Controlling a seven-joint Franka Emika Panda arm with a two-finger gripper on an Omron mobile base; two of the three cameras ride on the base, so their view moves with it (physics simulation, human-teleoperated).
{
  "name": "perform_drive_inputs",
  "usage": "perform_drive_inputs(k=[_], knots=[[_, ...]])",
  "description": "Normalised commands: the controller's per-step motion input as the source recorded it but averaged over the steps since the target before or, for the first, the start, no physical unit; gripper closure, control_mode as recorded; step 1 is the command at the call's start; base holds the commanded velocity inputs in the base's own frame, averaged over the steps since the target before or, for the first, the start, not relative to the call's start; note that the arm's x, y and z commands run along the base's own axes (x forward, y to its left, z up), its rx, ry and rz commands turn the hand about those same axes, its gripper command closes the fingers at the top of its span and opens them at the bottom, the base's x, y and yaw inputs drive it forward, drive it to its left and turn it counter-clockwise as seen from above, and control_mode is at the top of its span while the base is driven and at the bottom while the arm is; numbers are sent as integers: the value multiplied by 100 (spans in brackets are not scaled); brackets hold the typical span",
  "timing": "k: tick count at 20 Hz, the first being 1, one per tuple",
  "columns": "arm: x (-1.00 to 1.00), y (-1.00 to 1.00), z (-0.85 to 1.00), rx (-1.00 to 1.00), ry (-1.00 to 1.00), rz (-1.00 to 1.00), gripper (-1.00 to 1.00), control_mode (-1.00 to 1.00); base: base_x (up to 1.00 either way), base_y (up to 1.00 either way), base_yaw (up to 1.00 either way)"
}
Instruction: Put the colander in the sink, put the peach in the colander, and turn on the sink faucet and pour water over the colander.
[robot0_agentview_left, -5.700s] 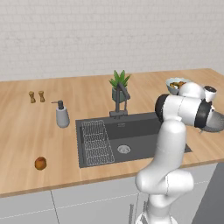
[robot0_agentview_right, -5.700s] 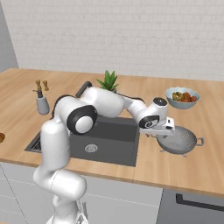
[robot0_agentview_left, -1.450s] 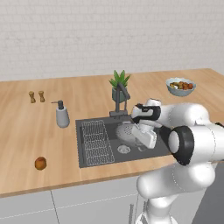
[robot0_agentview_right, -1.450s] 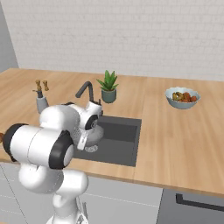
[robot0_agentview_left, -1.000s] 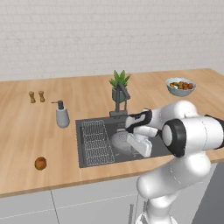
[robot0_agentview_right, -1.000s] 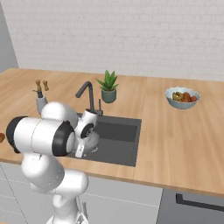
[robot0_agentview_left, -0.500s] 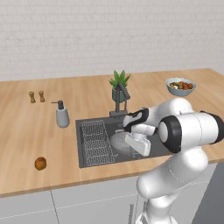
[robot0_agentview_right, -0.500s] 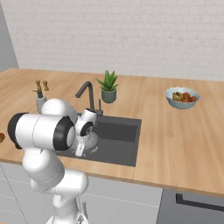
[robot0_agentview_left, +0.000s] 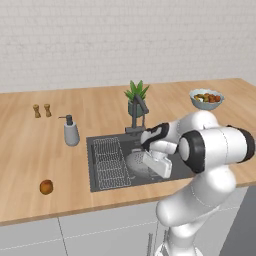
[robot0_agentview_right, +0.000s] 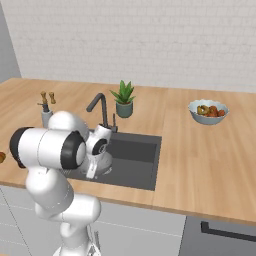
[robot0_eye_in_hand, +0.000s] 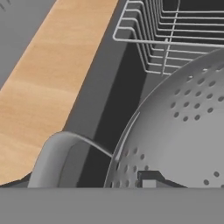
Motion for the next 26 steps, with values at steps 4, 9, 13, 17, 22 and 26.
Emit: perform_drive_inputs(k=[4,9,13,17,22,26], knots=[[39,0,-5,0,0,0,100,-100,0,0,0],[33,0,0,0,0,-1,100,-100,0,0,0],[22,-9,0,0,-3,-4,100,-100,0,0,0],[33,0,0,0,-3,-5,100,-100,0,0,0],[30,0,0,0,-2,-4,100,-100,0,0,0],[6,0,-3,0,0,0,100,-100,0,0,0]])
